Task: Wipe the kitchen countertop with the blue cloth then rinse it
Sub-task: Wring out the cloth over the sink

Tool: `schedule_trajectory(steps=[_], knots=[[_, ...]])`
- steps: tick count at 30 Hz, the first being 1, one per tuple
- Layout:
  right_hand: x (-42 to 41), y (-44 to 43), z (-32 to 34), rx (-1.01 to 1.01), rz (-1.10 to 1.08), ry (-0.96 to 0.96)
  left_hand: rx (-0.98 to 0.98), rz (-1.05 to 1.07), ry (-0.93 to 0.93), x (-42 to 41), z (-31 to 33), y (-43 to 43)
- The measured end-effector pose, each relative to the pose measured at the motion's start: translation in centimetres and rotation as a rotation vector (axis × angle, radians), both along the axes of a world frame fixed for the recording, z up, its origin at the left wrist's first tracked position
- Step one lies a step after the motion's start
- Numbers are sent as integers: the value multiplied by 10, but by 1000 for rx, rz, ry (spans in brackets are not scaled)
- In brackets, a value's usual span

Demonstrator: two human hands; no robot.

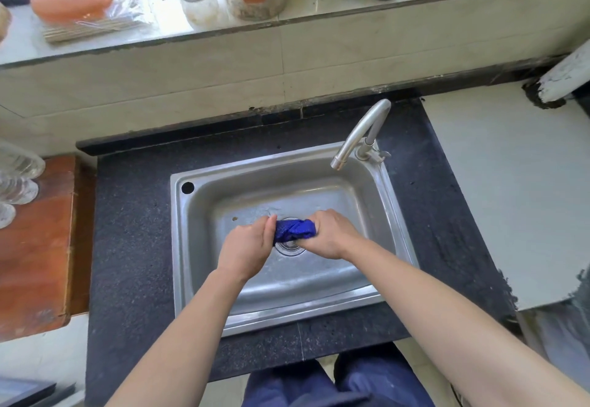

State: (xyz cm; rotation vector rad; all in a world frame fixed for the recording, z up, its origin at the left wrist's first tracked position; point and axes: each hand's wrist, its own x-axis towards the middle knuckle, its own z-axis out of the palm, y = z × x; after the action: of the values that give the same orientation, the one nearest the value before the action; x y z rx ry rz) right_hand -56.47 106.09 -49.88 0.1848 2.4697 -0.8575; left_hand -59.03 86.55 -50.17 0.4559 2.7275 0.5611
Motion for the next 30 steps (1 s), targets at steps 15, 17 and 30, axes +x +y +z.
schedule_trajectory(steps=[15, 17, 30], knots=[[12, -34, -5, -707, -653, 266, 658, 498, -439, -6, 33, 18], [9, -43, 1, -653, -683, 311, 677, 514, -476, -4, 34, 19], [-21, -68, 9, -664, -1023, 120, 357, 488, -11, 14, 22, 33]])
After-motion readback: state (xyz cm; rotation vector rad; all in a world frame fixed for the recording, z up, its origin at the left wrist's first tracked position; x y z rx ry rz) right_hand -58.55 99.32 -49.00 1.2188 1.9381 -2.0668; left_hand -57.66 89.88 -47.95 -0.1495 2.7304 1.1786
